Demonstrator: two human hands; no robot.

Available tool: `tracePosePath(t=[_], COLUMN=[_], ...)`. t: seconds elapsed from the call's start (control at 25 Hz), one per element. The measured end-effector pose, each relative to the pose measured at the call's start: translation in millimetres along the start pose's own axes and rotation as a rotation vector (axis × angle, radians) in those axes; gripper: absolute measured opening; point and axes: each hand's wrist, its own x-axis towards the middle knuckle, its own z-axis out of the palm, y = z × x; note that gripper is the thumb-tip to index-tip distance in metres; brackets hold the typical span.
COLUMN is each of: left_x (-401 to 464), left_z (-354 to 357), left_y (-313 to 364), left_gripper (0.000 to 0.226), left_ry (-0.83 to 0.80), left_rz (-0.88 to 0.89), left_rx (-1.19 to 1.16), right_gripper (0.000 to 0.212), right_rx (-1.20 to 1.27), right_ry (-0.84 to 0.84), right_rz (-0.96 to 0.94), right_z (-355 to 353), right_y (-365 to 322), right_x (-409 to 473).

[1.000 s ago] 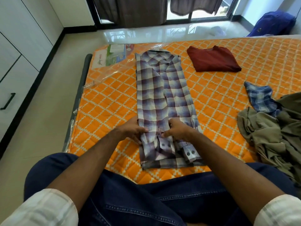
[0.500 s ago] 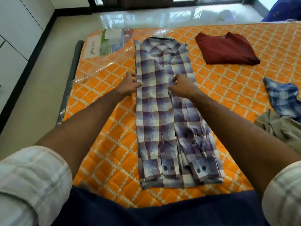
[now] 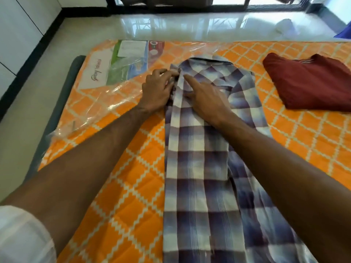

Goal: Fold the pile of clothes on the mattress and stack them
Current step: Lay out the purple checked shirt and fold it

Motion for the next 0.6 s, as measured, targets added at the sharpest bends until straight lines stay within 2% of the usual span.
tracePosePath(t=[0.08,0.16,0.28,0.36,0.44,0.56,0.6], left_x=[13.8,25.8,38.1,44.9,47.3,47.5,47.0], left_z=[-0.3,-6.4,-16.4,-20.5,-21.3,-15.4,-14.6], left_y=[-7.3,-7.8,-9.8,-10.9,-10.2,-9.7,-10.8], left_gripper=[0.037,0.029,0.038,0.042,0.038,0.04,0.043], left_ry=[0.009,-0.043,-0.189,-0.185,-0.148,-0.011,-0.02], left_rz=[0.095,0.124,0.051,0.05,0.04,-0.036,-0.083], left_rx=[0.003,-0.091,-0.303,-0.318,-0.328,-0.319,-0.336], right_gripper=[0.057,0.051,0.038,0.029,0.029,0.025,0.024], right_rx=[0.062,0.34,0.762,0.974,1.2,1.397,1.423], right_ry=[-0.015,-0.096,-0.285,-0.427,-0.54,-0.579,-0.564], right_rz=[0.032,0.122,0.362,0.494,0.564,0.582,0.585], right_z=[2.4,-1.0,-9.4,-14.3,-19.0,-21.6,-20.0], right_y=[10.0,8.0,-2.6,-4.4,-4.4,0.2,0.1], right_x=[3.9,11.6,34.0,46.8,52.8,51.9,51.7])
